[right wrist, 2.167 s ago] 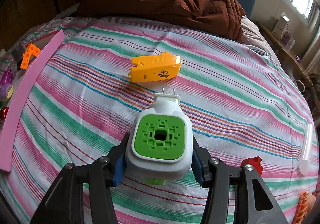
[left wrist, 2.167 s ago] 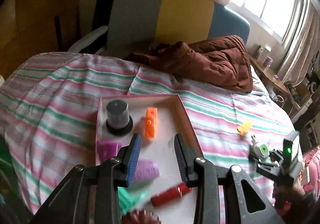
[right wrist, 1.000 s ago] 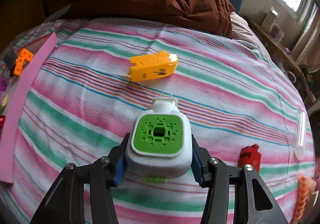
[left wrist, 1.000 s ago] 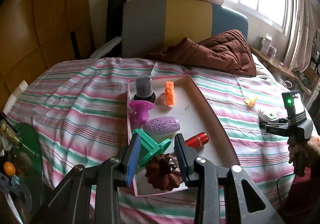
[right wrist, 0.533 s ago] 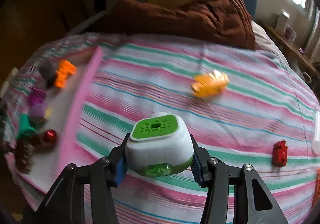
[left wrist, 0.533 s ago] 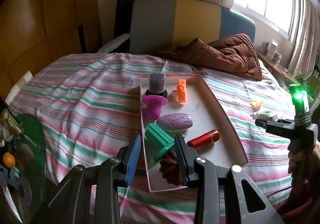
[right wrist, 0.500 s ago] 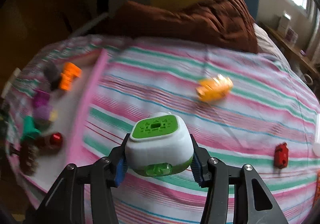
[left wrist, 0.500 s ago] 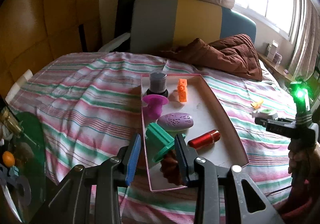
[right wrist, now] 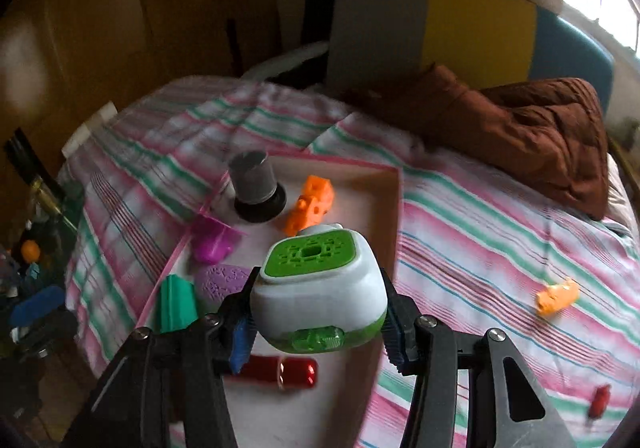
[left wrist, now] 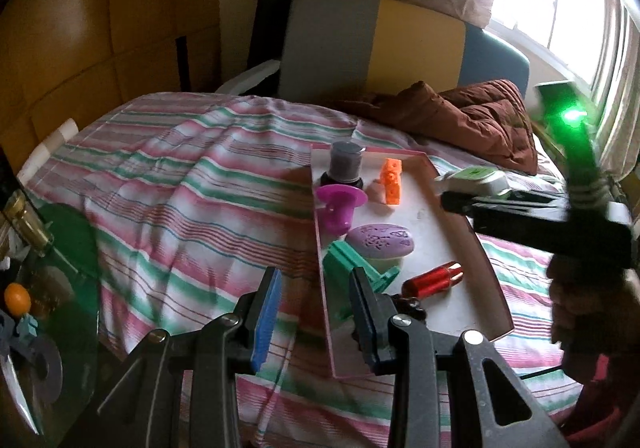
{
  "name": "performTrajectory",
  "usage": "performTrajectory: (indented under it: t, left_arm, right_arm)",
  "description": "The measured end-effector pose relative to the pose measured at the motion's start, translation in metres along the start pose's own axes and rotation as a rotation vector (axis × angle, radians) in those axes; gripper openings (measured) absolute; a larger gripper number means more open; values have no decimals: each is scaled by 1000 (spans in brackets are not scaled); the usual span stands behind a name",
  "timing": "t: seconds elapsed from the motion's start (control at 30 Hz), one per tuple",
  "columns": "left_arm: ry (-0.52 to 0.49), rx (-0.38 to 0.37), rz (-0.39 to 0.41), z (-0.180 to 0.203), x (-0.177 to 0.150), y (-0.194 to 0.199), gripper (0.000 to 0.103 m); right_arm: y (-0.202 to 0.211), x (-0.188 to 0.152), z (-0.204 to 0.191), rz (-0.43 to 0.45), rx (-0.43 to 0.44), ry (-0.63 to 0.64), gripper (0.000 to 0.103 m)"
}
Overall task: Organize rigid objects
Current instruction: 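Lower the plug toy into the tray and open the right tool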
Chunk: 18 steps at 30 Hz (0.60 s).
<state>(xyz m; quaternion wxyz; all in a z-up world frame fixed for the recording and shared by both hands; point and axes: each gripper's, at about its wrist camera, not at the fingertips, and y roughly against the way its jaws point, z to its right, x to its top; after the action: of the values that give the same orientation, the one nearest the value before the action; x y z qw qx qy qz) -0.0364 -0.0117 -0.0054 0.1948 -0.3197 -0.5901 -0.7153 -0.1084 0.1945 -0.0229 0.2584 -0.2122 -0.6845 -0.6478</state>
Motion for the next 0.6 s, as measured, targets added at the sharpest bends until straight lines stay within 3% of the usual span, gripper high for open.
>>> performTrajectory:
  t: [0.23,0.6]
  left_arm:
    - [34,13,-14,-14,-3,-5,35]
    - [41,23,-19,-19,-5,-5,35]
  right_arm:
    - [-50,-4,-10,-119,-37,21,53]
    - [-63,-11,-2,-139,-60,-3,53]
